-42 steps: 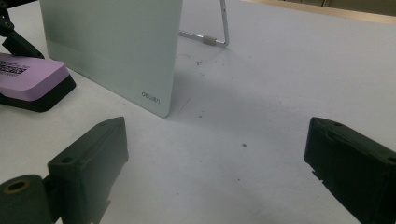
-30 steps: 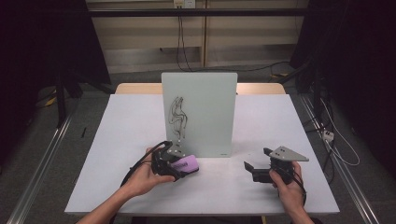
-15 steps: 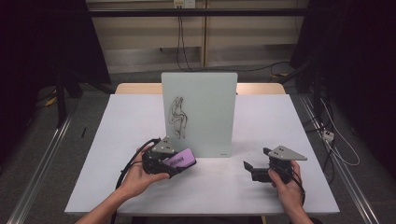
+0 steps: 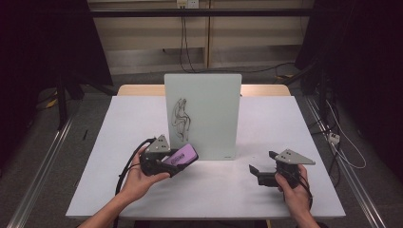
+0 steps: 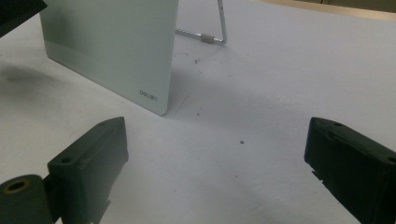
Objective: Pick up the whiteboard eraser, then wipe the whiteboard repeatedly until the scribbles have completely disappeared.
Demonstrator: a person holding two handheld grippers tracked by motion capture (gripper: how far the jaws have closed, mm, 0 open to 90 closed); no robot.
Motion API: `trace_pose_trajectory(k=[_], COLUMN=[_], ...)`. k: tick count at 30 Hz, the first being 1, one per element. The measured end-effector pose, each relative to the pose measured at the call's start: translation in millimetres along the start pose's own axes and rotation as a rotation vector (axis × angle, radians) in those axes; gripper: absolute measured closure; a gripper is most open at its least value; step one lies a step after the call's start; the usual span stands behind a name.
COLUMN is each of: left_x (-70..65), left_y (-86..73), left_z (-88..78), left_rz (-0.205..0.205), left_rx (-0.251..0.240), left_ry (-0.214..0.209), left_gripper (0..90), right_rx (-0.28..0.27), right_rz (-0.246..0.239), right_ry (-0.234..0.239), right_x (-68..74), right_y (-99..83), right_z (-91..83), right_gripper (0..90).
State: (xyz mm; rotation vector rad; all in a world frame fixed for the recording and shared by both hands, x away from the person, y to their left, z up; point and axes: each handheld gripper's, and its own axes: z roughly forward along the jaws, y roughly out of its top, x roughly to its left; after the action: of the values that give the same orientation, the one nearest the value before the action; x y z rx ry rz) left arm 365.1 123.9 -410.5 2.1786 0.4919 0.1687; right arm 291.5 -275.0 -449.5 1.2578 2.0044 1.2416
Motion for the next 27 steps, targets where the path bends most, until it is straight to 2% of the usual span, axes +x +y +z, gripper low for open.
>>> trace_pose_trajectory(k=[1,3,4,6,7,8,10,11,12,15,17,18,21,27], left_x=[1.0,0.3,0.4,-0.6,0.1,0.0,0.3,1.9,2.7,4.4,2.9,3.8,4.5,5.9], left_y=[0.1,0.1,0.7,1.3,1.4,1.2,1.3,2.1,2.4,4.9,6.7,8.5,12.7,23.2], left_z=[-1.6,-2.3,-4.2,-5.4,-6.4,-6.2,-7.5,-9.6,-10.4,-15.7,-18.1,-20.8,-24.9,-34.2], left_rz=[0.012,-0.003,0.007,-0.004,0.007,-0.002,-0.007,-0.005,-0.011,0.005,-0.001,0.018,0.017,0.041], left_rx=[0.006,-0.012,-0.010,-0.023,-0.022,-0.032,-0.021,-0.010,-0.020,-0.025,-0.030,-0.021,-0.031,-0.031], left_ry=[0.003,0.001,0.002,0.000,-0.002,-0.014,-0.003,-0.009,-0.015,0.000,0.003,0.013,0.014,0.028], left_gripper=[40.3,40.4,40.3,40.3,40.4,40.3,40.4,40.4,40.4,40.4,40.4,40.4,40.5,40.5], right_rx=[0.001,0.000,0.001,0.002,0.001,0.002,-0.004,-0.006,-0.006,-0.002,-0.003,-0.002,-0.003,-0.007], right_rz=[-0.001,-0.003,-0.003,-0.005,-0.006,-0.005,-0.007,-0.002,-0.002,-0.003,-0.011,-0.012,-0.012,-0.011], right_ry=[0.000,-0.001,0.000,-0.001,-0.001,-0.002,-0.005,-0.005,-0.005,-0.003,0.000,0.001,0.006,0.006], right_x=[0.2,0.9,1.3,1.8,1.7,1.7,1.3,1.6,1.6,2.2,2.7,2.9,2.9,1.2], right_y=[0.1,0.5,0.6,0.8,1.0,1.3,2.0,3.0,3.0,2.8,3.2,3.2,2.4,1.0], right_z=[0.2,1.1,1.2,1.3,1.4,1.3,1.9,3.2,3.2,4.8,4.7,4.6,4.2,0.3], right_gripper=[6.4,6.4,6.4,6.4,6.4,6.4,6.9,7.0,7.0,6.9,6.9,6.8,6.7,6.7])
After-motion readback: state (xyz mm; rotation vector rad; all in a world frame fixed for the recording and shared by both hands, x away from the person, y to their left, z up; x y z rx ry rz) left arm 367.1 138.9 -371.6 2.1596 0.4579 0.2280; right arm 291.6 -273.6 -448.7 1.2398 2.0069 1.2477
